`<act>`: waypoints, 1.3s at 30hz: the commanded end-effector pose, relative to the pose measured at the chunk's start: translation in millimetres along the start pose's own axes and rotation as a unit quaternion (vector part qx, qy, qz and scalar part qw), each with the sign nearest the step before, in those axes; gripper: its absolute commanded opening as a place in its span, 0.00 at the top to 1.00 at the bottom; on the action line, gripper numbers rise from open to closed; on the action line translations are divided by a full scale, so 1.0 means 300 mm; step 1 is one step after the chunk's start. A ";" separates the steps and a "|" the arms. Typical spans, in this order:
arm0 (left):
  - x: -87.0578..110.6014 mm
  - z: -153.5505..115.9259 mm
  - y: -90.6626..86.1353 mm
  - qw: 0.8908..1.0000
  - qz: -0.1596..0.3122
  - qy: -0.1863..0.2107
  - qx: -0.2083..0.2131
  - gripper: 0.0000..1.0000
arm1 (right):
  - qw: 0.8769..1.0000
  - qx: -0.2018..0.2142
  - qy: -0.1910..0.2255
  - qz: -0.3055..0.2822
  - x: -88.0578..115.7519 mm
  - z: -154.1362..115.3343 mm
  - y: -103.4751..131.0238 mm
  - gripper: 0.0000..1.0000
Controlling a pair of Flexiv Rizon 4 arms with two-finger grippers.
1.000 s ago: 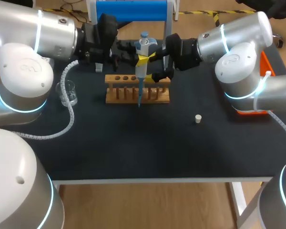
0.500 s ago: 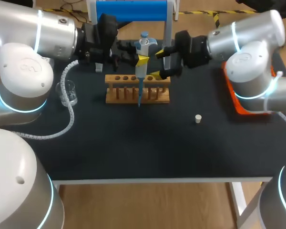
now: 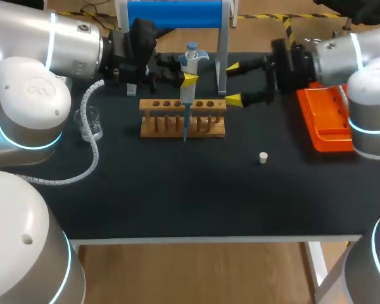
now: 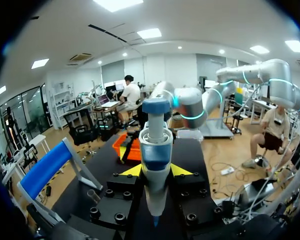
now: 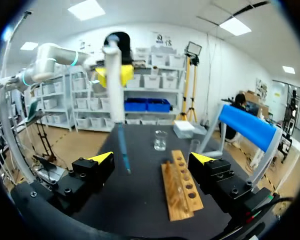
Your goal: Invert the test tube, pick up the pipette, mount the tip to pipette, aspirate from beaker and dispense into the tube, eject the tip, return the pipette, and cap with the stopper.
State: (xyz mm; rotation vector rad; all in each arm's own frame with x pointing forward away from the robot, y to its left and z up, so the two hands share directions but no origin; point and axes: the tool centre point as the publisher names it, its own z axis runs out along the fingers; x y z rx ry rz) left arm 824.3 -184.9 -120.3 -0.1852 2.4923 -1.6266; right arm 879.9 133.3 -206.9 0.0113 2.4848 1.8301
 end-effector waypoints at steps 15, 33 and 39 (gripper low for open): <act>0.000 0.001 0.000 1.000 0.000 0.000 0.001 1.00 | 0.996 -0.069 0.057 -0.019 0.170 -0.072 0.085 0.00; 0.000 0.001 0.000 1.000 0.000 0.000 0.001 1.00 | 0.993 -0.096 0.067 0.012 0.239 0.085 0.153 0.00; 0.000 0.001 0.000 1.000 0.000 0.000 0.001 1.00 | 0.992 -0.106 0.065 0.009 0.235 0.147 0.171 0.00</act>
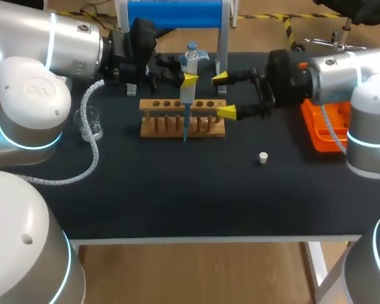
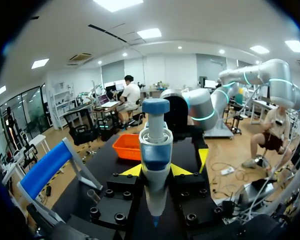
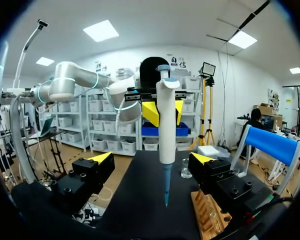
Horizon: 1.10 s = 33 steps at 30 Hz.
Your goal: Invert the test tube, pick up the pipette, mount the tip to pipette, aspirate from beaker and dispense into the tube, eject the tip, return the pipette, and cap with the stopper.
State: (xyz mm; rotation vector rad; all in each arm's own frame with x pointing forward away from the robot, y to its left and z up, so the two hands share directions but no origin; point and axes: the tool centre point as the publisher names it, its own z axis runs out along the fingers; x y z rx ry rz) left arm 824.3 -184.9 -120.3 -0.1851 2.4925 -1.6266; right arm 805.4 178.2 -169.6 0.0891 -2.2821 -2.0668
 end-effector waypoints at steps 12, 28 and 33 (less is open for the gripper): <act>0.000 0.000 0.000 1.000 0.000 0.000 0.001 1.00 | 1.000 -0.022 0.004 -0.010 -0.038 0.141 0.022 0.00; 0.000 0.000 0.000 1.000 0.000 0.000 0.001 1.00 | 0.999 -0.040 -0.007 0.000 -0.058 0.224 0.026 0.00; 0.000 0.000 0.000 1.000 0.000 0.000 0.001 1.00 | 0.999 -0.045 -0.009 -0.001 -0.066 0.235 0.029 0.00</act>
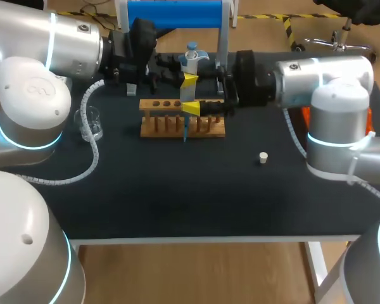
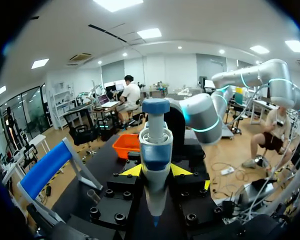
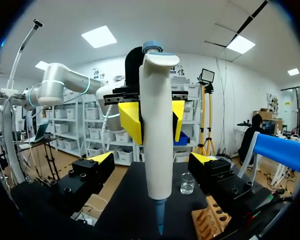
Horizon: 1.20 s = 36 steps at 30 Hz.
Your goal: Invert the test tube, pick up the pipette, mount the tip to pipette, aspirate from beaker and dispense into the tube, eject the tip, return the pipette, and cap with the stopper.
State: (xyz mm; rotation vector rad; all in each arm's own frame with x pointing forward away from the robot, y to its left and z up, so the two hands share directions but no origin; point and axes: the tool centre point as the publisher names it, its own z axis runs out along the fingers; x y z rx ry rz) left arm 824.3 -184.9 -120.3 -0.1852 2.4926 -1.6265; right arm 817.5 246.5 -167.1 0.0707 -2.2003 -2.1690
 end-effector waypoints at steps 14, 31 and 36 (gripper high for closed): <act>0.000 0.000 0.000 1.000 0.000 0.000 0.001 1.00 | 1.000 -0.007 -0.012 0.002 -0.031 0.030 0.006 0.00; 0.000 0.000 0.000 1.000 0.000 0.000 0.001 1.00 | 1.000 -0.008 -0.030 0.006 -0.052 0.046 0.001 1.00; 0.000 0.000 0.000 1.000 0.000 0.000 0.001 1.00 | 0.999 -0.013 -0.031 0.004 -0.055 0.040 0.005 1.00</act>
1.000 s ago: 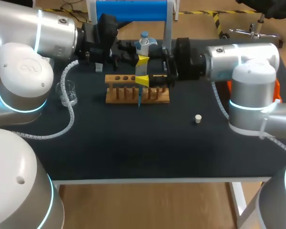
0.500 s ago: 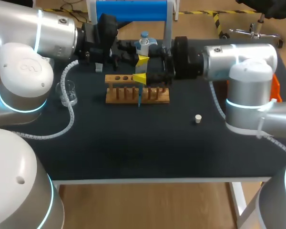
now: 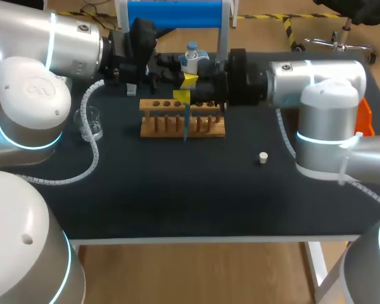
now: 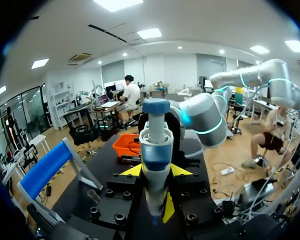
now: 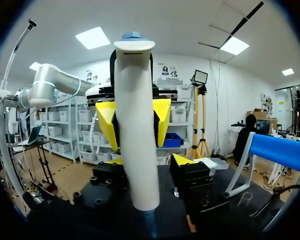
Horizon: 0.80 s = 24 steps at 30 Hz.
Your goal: Invert the test tube, pick up the pipette, mount the tip to pipette, aspirate from beaker and dispense into the tube, eject the tip, return the pipette, and cap with the stopper.
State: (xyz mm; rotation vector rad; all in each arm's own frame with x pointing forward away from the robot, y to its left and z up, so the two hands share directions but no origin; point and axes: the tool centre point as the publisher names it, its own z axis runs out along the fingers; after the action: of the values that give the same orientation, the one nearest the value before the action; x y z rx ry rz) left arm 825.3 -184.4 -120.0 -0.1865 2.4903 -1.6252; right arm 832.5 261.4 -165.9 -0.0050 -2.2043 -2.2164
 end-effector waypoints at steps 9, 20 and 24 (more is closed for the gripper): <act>0.003 0.002 0.000 1.000 0.000 0.001 0.001 1.00 | 1.000 -0.008 0.011 0.006 0.003 -0.011 0.000 1.00; 0.003 0.002 0.000 1.000 0.000 0.001 0.001 1.00 | 1.000 -0.012 0.021 0.018 0.009 -0.022 0.000 1.00; 0.003 0.002 0.000 1.000 0.000 0.001 0.001 0.00 | 0.999 -0.012 0.025 0.022 0.009 -0.031 0.000 1.00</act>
State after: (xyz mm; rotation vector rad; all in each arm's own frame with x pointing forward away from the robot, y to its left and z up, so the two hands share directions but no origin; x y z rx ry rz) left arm 826.6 -185.7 -120.4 -0.1857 2.4929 -1.6270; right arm 826.3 257.5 -165.4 -0.0096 -2.1371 -2.2057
